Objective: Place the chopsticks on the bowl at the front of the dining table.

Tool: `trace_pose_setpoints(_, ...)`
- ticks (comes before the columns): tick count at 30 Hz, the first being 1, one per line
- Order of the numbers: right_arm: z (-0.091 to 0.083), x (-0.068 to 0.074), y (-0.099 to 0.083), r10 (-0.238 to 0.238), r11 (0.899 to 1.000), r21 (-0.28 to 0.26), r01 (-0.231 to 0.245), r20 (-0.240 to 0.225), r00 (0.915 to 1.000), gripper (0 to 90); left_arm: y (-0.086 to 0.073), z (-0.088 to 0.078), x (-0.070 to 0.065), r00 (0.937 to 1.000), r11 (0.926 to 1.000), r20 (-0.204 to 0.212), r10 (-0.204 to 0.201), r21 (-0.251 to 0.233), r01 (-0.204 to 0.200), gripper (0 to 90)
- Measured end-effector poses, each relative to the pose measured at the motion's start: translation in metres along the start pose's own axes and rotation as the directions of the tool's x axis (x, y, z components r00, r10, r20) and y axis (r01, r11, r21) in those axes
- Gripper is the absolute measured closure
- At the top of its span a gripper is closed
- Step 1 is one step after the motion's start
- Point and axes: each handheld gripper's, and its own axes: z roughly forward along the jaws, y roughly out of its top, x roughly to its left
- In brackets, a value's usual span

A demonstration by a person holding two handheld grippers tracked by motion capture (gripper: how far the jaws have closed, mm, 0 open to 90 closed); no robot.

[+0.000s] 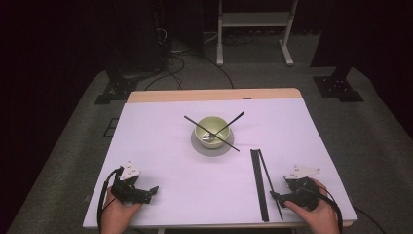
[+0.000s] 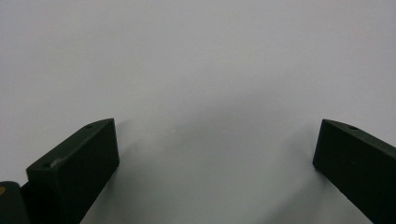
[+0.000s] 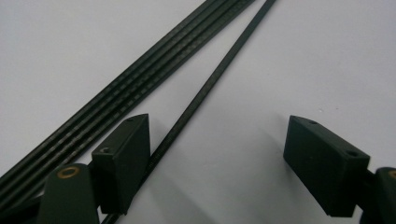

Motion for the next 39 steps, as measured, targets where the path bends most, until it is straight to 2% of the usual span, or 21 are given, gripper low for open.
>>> trace_pose_setpoints(20, -0.005, -0.013, -0.004, 0.02, 1.0, 0.011, -0.02, 0.027, 0.9994, 19.9, 0.0, 0.0, 0.0, 1.0, 1.0, -0.001, 0.002, 0.001, -0.002, 0.0)
trace_pose_setpoints(39, -0.009, -0.032, -0.008, 0.035, 0.999, 0.008, -0.036, 0.055, 0.9979, 20.0, 0.0, 0.0, 0.001, 1.0, 1.0, 0.003, -0.002, 0.002, 0.002, 0.0)
